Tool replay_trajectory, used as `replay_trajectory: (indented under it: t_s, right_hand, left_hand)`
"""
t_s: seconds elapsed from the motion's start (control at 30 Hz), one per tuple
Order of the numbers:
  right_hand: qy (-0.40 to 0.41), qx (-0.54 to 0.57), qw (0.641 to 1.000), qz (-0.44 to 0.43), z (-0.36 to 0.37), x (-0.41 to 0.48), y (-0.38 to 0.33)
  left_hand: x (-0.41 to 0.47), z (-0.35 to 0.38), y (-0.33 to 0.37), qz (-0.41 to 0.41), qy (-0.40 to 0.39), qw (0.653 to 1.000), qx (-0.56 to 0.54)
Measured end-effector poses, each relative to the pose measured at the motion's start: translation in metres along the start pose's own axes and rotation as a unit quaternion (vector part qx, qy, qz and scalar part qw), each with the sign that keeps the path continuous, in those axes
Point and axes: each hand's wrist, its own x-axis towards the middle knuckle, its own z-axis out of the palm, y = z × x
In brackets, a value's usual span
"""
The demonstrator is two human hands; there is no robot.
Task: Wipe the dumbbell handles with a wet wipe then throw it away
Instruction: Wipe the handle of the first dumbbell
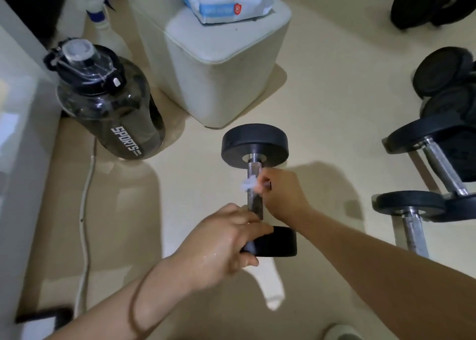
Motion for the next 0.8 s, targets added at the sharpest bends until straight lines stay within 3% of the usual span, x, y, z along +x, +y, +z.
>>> replay_trajectory:
  t_s: [0.1, 0.2, 0.37, 0.5, 0.57, 0.63, 0.67, 0.73, 0.8]
  right_hand:
    - [-0.102, -0.021, 0.994, -0.039, 0.000, -0.004, 0.007]
    - [-0.120, -0.144, 0.975, -0.116, -0.007, 0.034, 0.008]
    - [-0.213, -0.268, 0.891, -0.298, -0.023, 0.049, 0.018]
    - [-0.215, -0.121, 0.936, -0.250, -0.032, 0.041, 0.017]
    - [-0.216, -0.066, 0.947, -0.231, -0.031, 0.038, 0.016]
    - [-0.129, -0.085, 0.963, -0.219, -0.017, 0.028, 0.024]
    - [-0.122, -0.083, 0.965, -0.215, -0.009, 0.019, 0.027]
    - [-0.183, -0.084, 0.940, -0.274, -0.002, 0.006, 0.034]
    - [-0.195, -0.105, 0.905, -0.364, -0.004, 0.016, 0.039]
  left_hand:
    - [-0.002, -0.008, 0.004, 0.000, -0.027, 0.999, 0.021]
    - [-0.005, -0.011, 0.011, 0.009, -0.037, 0.996, 0.075]
    - [-0.013, -0.013, 0.016, -0.026, -0.124, 0.976, 0.175]
    - [-0.007, -0.029, 0.029, -0.086, -0.215, 0.961, 0.151]
    - [0.010, -0.030, 0.039, -0.098, -0.188, 0.960, 0.184]
    - [0.017, -0.025, 0.047, -0.144, -0.165, 0.954, 0.203]
    - [0.017, -0.020, 0.049, -0.153, -0.137, 0.954, 0.218]
    - [0.010, -0.003, 0.050, -0.178, -0.044, 0.961, 0.208]
    - [-0.001, 0.021, 0.057, -0.215, 0.029, 0.967, 0.131]
